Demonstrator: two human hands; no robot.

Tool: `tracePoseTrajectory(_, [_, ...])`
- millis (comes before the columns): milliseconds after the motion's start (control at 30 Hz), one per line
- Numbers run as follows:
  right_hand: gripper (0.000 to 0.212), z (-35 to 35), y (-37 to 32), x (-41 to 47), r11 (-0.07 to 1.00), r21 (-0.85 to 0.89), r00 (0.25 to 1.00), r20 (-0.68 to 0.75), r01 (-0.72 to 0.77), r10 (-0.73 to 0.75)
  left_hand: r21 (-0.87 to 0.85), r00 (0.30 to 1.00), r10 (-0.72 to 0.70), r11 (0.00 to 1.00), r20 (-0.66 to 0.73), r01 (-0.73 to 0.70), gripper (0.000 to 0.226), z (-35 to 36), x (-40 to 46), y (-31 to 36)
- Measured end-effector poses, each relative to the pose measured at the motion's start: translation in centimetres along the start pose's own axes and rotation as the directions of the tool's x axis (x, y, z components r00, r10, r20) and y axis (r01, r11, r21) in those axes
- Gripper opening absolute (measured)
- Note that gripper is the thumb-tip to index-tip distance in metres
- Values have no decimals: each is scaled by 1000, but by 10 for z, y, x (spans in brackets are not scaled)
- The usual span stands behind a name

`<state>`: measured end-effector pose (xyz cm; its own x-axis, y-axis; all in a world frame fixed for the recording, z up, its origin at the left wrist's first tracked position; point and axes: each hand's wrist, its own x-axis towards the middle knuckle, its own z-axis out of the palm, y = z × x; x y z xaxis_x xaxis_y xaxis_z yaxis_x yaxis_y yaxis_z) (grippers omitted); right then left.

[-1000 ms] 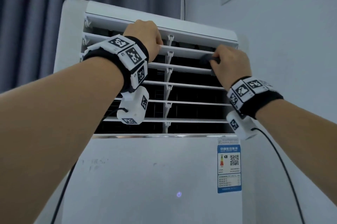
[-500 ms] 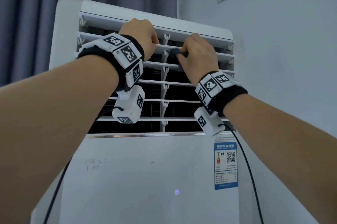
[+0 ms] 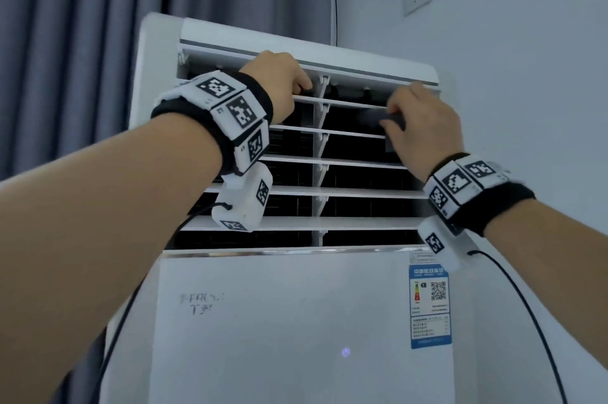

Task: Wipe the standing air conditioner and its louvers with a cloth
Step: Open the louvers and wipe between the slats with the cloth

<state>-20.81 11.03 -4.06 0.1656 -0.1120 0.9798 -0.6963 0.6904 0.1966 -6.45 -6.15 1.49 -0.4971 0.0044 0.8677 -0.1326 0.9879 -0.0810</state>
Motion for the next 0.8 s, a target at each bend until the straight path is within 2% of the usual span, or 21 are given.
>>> tracePoseTrajectory(100, [17, -3, -54, 7, 967, 178, 983, -59, 183, -175, 25, 998, -15, 1000, -60, 16, 49, -16, -10, -21])
tracePoseTrajectory(200, [21, 5, -94, 17, 929, 252, 962, -22, 269, -273, 172, 996, -26, 984, -83, 40, 40, -33, -23, -51])
tracePoseTrajectory(333, [23, 19, -105, 21, 972, 93, 972, 70, 216, -222, 254, 999, -23, 967, -34, 31, 29, -42, -32, -77])
tracePoseTrajectory(433, [14, 24, -94, 25, 991, 28, 990, 40, 132, -133, 258, 996, -25, 965, -90, 47, 22, -47, -31, -94])
tracePoseTrajectory(533, [12, 23, -84, 28, 998, 0, 996, 47, 70, -70, 285, 995, 40, 958, -86, -13, 23, -44, -28, -104])
tracePoseTrajectory(667, [12, 27, -104, 37, 994, -50, 994, 51, 97, -95, 239, 990, 95, 969, -108, -66, 25, -39, -28, -110])
tracePoseTrajectory(800, [15, 36, -159, 60, 974, 12, 971, 78, 226, -226, 186, 987, 141, 975, -82, -123, 25, -41, -24, -115])
